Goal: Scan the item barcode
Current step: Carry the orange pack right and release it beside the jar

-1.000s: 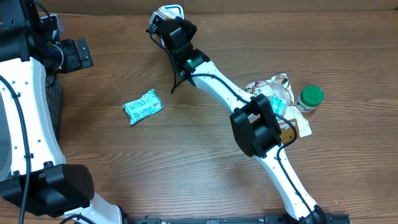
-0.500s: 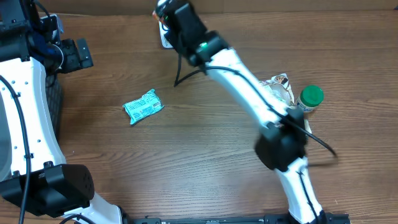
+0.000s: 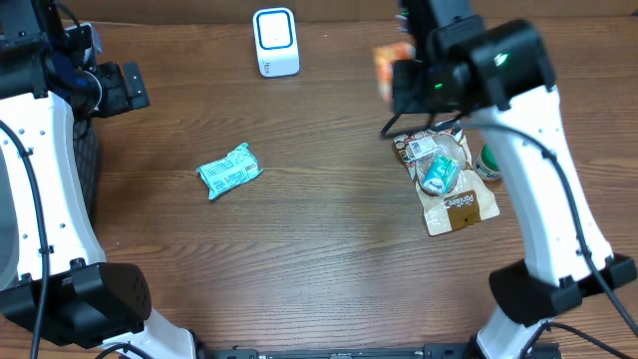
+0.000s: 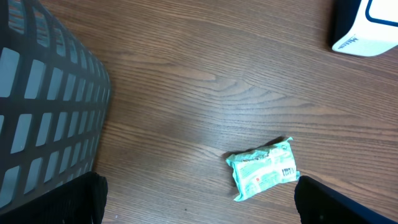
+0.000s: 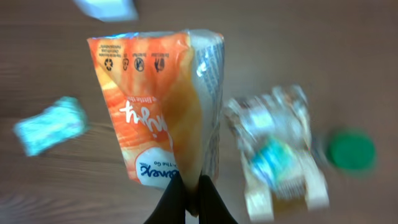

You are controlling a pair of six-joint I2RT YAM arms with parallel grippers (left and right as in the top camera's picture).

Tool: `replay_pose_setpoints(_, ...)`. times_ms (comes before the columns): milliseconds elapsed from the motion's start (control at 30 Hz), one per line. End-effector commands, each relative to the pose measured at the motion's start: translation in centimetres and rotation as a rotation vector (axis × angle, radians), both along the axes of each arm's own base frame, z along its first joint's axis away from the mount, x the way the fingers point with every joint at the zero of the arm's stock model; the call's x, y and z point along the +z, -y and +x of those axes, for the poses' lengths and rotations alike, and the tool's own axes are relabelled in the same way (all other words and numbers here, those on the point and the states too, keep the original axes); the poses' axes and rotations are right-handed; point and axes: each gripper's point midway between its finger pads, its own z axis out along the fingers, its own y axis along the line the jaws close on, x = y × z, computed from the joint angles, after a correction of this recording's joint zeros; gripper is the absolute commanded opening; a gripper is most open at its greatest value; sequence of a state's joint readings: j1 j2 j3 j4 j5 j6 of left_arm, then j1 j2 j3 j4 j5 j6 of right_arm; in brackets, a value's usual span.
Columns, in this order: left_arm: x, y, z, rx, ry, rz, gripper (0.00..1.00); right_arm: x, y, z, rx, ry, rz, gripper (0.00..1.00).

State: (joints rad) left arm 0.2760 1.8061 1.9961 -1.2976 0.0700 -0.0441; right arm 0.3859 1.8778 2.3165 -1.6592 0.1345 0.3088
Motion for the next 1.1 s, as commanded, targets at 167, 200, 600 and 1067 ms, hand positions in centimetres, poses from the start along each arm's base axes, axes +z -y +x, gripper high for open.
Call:
replay_pose_setpoints(167, -0.4, -0.2, 0.1, -0.015, -0.011, 0.009, 1.0, -6.5, 7.6, -0.3, -0.3, -0.245, -0.007, 0.04)
replay_pose_setpoints(200, -0.4, -0.2, 0.1, -0.015, -0.011, 0.009, 1.0, -7.5, 8.3, -0.6, -0.318, -0.275, -0.014, 0.04)
replay_pose_setpoints(600, -0.4, -0.2, 0.1, -0.015, -0.011, 0.009, 1.0, -16.5, 12.2, -1.8, -0.39, -0.421, -0.061, 0.04)
replay_pose_setpoints(1067, -0.4, -0.2, 0.1, -0.015, -0.011, 0.009, 1.0, -18.9, 14.8, -2.0, -0.423, -0.432, -0.075, 0.16)
